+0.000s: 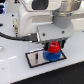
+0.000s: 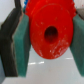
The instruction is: Insert the blue gear onto the right peg, followed by the red gear
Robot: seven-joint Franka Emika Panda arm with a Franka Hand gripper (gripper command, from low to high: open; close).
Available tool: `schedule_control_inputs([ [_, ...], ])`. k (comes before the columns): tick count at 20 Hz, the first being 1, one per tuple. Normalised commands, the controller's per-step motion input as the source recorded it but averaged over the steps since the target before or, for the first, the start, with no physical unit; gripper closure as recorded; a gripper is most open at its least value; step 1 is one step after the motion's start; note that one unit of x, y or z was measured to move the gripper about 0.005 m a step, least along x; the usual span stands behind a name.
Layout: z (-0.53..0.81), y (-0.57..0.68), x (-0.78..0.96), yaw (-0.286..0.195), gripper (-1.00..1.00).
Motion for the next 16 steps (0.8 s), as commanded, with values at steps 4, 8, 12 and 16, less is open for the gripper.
schedule_control_inputs([
  [4,0.34,-0.02,0.05,0.0,1.0],
  [8,0.25,0.0,0.0,0.0,1.0],
  [12,0.09,0.0,0.01,0.0,1.0],
  [16,0.01,0.06,-0.1,0.0,1.0],
])
